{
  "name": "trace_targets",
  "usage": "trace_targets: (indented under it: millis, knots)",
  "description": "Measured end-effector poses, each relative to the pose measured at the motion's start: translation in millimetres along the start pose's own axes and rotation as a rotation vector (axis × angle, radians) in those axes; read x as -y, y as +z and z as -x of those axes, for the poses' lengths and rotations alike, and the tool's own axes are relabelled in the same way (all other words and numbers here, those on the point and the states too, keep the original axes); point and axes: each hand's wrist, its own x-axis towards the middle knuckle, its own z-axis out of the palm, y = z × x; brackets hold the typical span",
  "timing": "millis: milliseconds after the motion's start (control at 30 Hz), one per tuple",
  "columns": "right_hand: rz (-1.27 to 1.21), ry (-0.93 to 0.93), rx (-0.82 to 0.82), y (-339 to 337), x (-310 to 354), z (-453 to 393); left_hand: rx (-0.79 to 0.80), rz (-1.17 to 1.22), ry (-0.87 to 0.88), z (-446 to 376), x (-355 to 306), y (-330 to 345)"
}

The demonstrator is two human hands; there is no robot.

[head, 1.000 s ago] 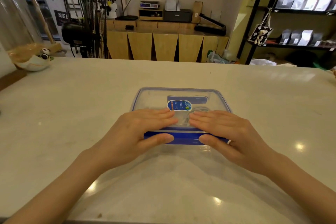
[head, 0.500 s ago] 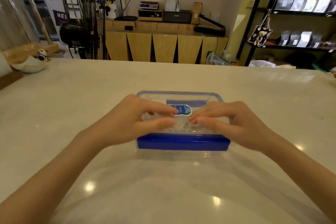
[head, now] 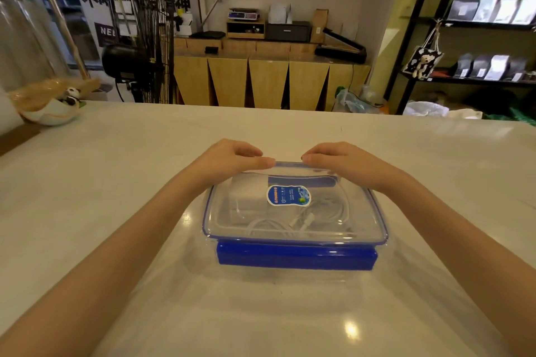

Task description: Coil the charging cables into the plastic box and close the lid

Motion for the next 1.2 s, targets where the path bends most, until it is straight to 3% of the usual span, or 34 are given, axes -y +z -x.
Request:
trace_targets:
  millis: [67, 200, 400, 633, 1067, 1200]
  knots:
    - [0.036, 0.063, 0.057, 0.3, 2.6, -1.6, 0.115, 0.052, -0.114, -1.3, -2.4, -0.2]
    - [0.015, 0.096, 0.089, -0.2, 4.3, -3.5, 0.17, -0.003, -0.16, -6.7, -2.8, -3.1]
    - [0.059, 0.064, 0.065, -0.4, 3.6, -2.4, 0.148, 0.07, -0.093, -7.7, -1.3, -2.1]
    - [0.002, -0.11, -0.071, 0.6, 3.4, 1.4, 0.078, 0.163, 0.022, -3.5, -1.2, -3.0]
    - [-0.072, -0.15, -0.176, 0.2, 3.5, 4.1, -0.021, 0.144, 0.099, -4.0, -1.4, -2.7]
    - [0.049, -0.154, -0.191, 0.9, 4.7, 4.0, 0.002, 0.092, 0.113, -4.3, -1.8, -4.6]
